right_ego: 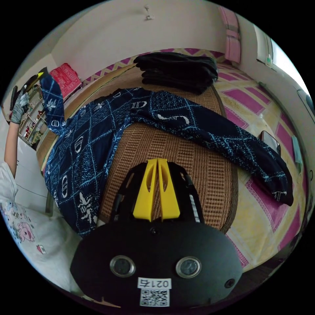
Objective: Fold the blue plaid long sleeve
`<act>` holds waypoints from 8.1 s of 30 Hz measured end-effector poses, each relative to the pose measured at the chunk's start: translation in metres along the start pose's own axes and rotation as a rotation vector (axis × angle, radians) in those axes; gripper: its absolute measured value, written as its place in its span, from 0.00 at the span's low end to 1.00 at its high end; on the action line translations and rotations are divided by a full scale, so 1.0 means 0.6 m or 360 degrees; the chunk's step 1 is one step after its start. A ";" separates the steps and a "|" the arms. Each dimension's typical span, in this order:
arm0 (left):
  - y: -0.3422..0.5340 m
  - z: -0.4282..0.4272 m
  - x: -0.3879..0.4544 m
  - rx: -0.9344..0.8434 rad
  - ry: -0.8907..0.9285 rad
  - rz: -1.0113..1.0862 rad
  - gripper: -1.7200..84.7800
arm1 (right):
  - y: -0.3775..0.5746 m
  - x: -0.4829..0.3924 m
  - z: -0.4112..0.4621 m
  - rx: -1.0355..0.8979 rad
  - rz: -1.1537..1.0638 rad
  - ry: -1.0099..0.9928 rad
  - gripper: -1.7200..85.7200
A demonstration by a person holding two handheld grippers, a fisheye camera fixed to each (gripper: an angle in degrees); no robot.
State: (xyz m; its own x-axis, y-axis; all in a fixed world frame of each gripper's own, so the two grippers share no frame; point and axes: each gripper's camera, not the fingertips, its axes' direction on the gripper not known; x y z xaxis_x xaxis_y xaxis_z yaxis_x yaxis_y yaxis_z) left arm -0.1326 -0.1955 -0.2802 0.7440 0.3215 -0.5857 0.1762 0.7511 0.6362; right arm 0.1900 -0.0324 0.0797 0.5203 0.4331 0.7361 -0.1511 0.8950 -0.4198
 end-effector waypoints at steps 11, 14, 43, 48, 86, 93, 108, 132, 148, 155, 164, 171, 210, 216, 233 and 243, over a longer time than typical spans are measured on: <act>0.126 0.473 0.317 -0.0470 0.0128 0.0194 0.01 | -0.009 0.015 -0.027 0.0003 -0.0019 0.0041 0.01; 0.145 0.557 0.385 -0.0556 0.0143 0.0253 0.01 | -0.012 0.025 -0.036 0.0003 -0.0015 0.0034 0.01; 0.193 0.563 0.433 -0.0516 0.0286 0.0413 0.01 | 0.119 0.410 -0.318 0.0644 0.1026 -0.0024 0.11; 0.235 0.448 0.360 -0.0500 0.0338 0.0332 0.01 | 0.213 0.557 -0.337 0.0791 0.1519 -0.0189 0.14; 0.585 -0.278 -0.193 -0.0109 0.0120 -0.0387 0.01 | -0.424 -0.589 -0.026 0.0653 -0.0340 0.0031 0.03; 0.668 -0.385 -0.291 -0.0095 0.0058 -0.0542 0.01 | -0.425 -0.836 0.332 0.0235 -0.0662 -0.0042 0.03; 0.723 -0.501 -0.393 -0.0029 0.0082 -0.0620 0.01 | -0.413 -1.035 0.760 -0.0326 -0.0907 -0.0391 0.10; 0.713 -0.457 -0.370 -0.0185 0.0255 -0.0485 0.01 | -0.397 -0.579 0.796 -0.0070 -0.0634 0.0030 0.02; 0.724 -0.449 -0.379 -0.0230 0.0164 -0.0542 0.01 | -0.528 -0.391 0.925 -0.0263 -0.0950 -0.0082 0.01; 0.741 -0.453 -0.395 -0.0229 0.0186 -0.0597 0.01 | -0.521 -0.377 0.911 -0.0133 -0.0713 0.0028 0.07; 0.766 -0.456 -0.402 -0.0219 0.0217 -0.0640 0.01 | -0.477 -0.705 0.984 -0.0259 -0.1568 -0.0252 0.09; 0.782 -0.486 -0.411 -0.0214 0.0184 -0.0629 0.01 | -0.504 -0.760 1.068 -0.0471 -0.1608 -0.0431 0.09; 0.872 -0.505 -0.436 -0.0219 0.0228 -0.0805 0.01 | -0.305 -0.878 0.942 -0.0483 -0.1703 -0.0676 0.01; 0.874 -0.510 -0.418 -0.0218 0.0223 -0.0772 0.01 | -0.295 -0.870 0.884 -0.0465 -0.1595 -0.0760 0.01; 0.880 -0.497 -0.337 -0.0381 0.0196 -0.0579 0.11 | 0.019 -0.286 0.304 0.0121 -0.0405 -0.0378 0.10; 1.006 -0.508 -0.340 -0.0357 0.0338 -0.0840 0.14 | 0.305 -0.104 0.201 -0.0146 -0.0053 -0.0839 0.11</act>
State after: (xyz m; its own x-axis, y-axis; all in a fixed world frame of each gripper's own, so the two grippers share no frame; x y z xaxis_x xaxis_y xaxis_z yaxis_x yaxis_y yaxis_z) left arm -0.3744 0.3682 0.0705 0.4445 -0.0368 -0.8950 0.3290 0.9360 0.1249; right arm 0.0286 0.1171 0.0209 0.0274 0.4210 0.9067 -0.0553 0.9062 -0.4191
